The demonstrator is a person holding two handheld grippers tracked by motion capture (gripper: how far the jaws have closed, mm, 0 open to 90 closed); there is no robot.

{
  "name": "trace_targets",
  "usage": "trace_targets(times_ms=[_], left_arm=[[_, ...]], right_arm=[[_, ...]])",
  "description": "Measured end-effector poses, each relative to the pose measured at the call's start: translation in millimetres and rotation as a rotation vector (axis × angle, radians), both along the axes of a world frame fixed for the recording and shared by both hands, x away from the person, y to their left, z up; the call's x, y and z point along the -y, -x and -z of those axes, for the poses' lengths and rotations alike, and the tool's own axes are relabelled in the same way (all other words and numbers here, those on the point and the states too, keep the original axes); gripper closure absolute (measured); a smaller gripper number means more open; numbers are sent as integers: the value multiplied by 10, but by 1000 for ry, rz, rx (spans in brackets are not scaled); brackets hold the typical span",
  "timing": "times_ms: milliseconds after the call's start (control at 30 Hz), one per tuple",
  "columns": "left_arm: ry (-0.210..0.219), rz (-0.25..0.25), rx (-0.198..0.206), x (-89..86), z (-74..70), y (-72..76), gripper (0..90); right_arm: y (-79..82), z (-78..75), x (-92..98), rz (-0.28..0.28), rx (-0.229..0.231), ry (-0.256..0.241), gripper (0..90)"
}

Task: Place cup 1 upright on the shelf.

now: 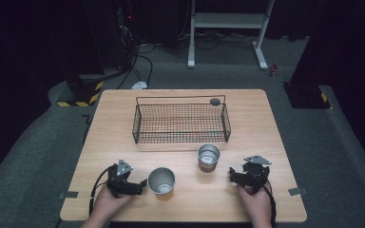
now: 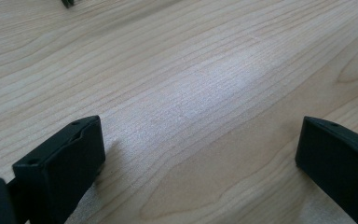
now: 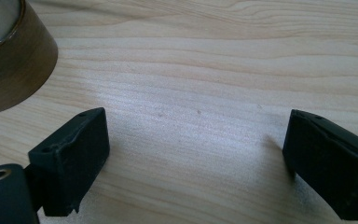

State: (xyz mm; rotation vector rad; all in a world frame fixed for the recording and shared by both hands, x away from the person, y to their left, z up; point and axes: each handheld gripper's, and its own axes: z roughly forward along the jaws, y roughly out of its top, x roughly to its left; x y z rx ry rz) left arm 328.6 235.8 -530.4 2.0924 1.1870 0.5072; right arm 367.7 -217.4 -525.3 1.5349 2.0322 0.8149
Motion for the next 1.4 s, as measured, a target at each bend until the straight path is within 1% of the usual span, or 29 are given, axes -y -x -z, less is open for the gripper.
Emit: trace_targets(times_ms=[33, 67, 100, 133, 167, 200, 467, 667, 1033, 1267, 1400], left_arm=[[0, 2, -1, -2, -1, 3, 19], [-5, 6, -1, -8, -3, 4, 21], [-5, 6, -1, -8, -3, 4, 22], [-5, 10, 1, -10, -3, 7, 23], [-5, 10, 1, -10, -3, 7, 23], [-4, 10, 3, -9, -2, 9, 23], [-4, 12, 3, -8, -1, 12, 21], [-7, 17, -8, 7, -3, -1, 2], [-7, 10, -12, 20, -5, -16, 0], [-14, 9, -17, 18, -14, -27, 0], [-9, 11, -29, 26, -21, -32, 0]], right_arm=[[22, 1, 0, 6, 2, 0, 70], [58, 2, 8, -1, 4, 3, 70], [58, 2, 8, -1, 4, 3, 70], [134, 1, 13, -40, 2, 3, 70], [134, 1, 13, -40, 2, 3, 70], [150, 1, 6, -53, 2, 2, 69], [149, 1, 6, -53, 2, 2, 69], [149, 1, 5, -53, 2, 2, 70], [150, 1, 6, -55, 3, 2, 72], [151, 1, 5, -57, 4, 2, 77], [151, 0, 3, -63, 3, 3, 80]])
